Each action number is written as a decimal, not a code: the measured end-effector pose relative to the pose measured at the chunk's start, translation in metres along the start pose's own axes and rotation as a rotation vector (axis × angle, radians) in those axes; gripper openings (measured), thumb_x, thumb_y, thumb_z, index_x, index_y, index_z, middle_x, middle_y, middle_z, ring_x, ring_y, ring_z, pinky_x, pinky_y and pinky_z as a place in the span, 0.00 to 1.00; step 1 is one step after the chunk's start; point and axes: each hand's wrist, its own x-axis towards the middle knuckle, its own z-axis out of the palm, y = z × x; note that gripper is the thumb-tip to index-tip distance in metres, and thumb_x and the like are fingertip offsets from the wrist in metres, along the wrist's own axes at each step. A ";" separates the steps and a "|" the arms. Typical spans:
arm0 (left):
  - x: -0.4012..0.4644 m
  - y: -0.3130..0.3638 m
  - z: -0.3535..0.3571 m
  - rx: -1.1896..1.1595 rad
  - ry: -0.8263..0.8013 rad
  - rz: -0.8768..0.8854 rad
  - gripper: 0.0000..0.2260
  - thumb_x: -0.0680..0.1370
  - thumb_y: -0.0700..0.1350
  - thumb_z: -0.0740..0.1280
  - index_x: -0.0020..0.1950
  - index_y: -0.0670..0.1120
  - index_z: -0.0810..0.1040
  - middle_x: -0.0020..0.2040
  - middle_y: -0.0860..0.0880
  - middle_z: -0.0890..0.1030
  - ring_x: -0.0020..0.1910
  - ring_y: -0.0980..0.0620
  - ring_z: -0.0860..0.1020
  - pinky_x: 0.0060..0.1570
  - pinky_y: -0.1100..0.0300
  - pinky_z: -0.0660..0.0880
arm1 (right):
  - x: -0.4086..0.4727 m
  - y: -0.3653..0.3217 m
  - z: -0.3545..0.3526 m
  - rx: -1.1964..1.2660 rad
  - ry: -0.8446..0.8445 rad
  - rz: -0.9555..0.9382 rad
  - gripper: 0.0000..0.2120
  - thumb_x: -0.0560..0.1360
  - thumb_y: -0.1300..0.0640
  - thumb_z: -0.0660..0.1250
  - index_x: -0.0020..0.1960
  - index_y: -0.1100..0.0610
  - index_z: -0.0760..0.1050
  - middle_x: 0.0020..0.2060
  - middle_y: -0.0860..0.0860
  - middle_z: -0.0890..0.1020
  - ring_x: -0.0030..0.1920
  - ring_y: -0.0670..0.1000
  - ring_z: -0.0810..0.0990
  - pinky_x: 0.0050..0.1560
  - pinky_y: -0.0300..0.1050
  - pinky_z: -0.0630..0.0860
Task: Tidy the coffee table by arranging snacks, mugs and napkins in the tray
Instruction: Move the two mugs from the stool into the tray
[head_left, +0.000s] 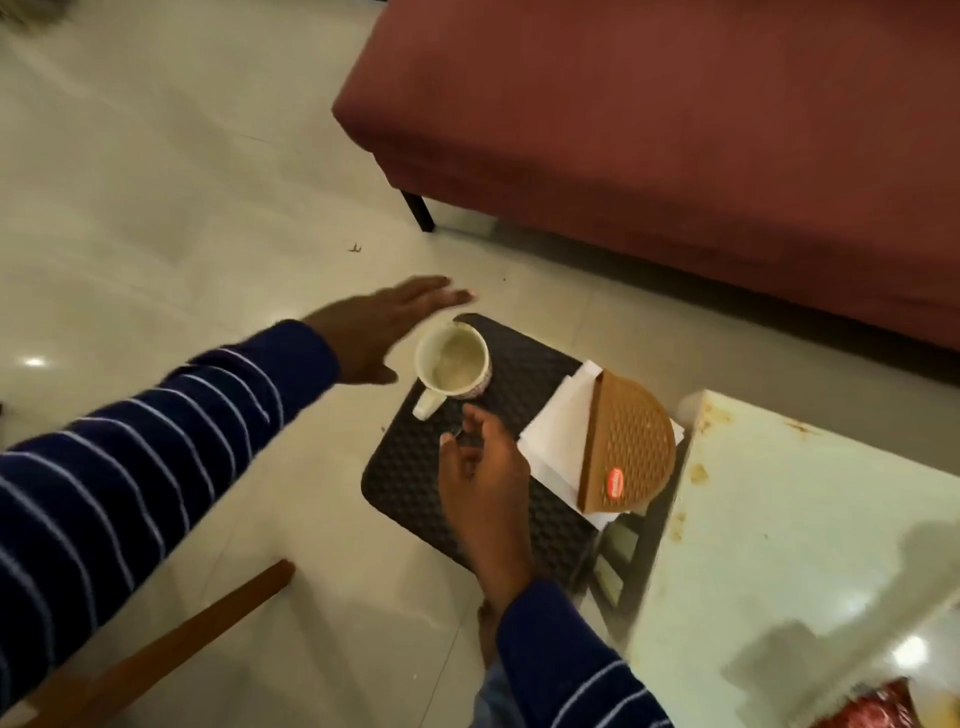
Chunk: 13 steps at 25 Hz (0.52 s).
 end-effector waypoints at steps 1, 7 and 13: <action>0.008 -0.002 0.007 0.022 -0.001 0.042 0.61 0.62 0.39 0.82 0.78 0.63 0.41 0.80 0.50 0.52 0.68 0.42 0.73 0.52 0.46 0.80 | 0.006 0.000 0.010 -0.029 -0.014 0.033 0.19 0.80 0.51 0.65 0.70 0.51 0.71 0.63 0.46 0.79 0.55 0.39 0.77 0.51 0.27 0.73; 0.030 -0.008 0.039 0.093 0.012 0.191 0.51 0.66 0.48 0.80 0.76 0.66 0.48 0.78 0.50 0.60 0.63 0.44 0.76 0.49 0.48 0.81 | 0.031 0.007 0.038 -0.024 -0.031 0.099 0.12 0.81 0.49 0.62 0.60 0.53 0.77 0.53 0.48 0.84 0.49 0.42 0.81 0.41 0.25 0.71; 0.036 0.001 0.045 -0.124 0.066 0.146 0.42 0.65 0.50 0.80 0.73 0.59 0.63 0.64 0.49 0.72 0.57 0.48 0.76 0.49 0.56 0.77 | 0.042 0.004 0.033 0.097 -0.172 0.163 0.11 0.82 0.49 0.61 0.52 0.55 0.76 0.42 0.47 0.80 0.40 0.40 0.76 0.38 0.26 0.69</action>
